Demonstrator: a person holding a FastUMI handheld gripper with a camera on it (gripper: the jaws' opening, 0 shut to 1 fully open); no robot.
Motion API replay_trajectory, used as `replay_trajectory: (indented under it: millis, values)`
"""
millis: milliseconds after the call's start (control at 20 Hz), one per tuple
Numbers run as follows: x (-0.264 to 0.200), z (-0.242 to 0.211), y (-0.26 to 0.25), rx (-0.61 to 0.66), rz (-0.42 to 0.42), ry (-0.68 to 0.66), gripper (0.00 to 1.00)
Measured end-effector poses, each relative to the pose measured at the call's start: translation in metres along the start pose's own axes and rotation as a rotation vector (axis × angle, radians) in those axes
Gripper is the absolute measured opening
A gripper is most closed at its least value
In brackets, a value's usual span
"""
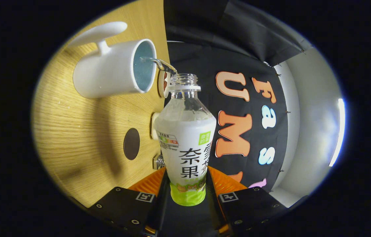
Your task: Take the bottle from table, then pour the juice into the cup, finally place the bottle on the coaster
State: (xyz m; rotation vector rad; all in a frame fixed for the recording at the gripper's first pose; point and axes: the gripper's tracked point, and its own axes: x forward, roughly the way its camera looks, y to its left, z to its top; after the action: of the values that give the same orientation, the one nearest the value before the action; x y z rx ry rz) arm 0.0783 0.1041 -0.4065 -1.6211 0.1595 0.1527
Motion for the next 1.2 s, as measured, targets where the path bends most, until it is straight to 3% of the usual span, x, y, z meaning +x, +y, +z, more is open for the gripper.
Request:
replay_trajectory:
  millis: [1200]
  values:
    - [0.002, 0.006, -0.026, -0.124, -0.04, -0.022, 0.56]
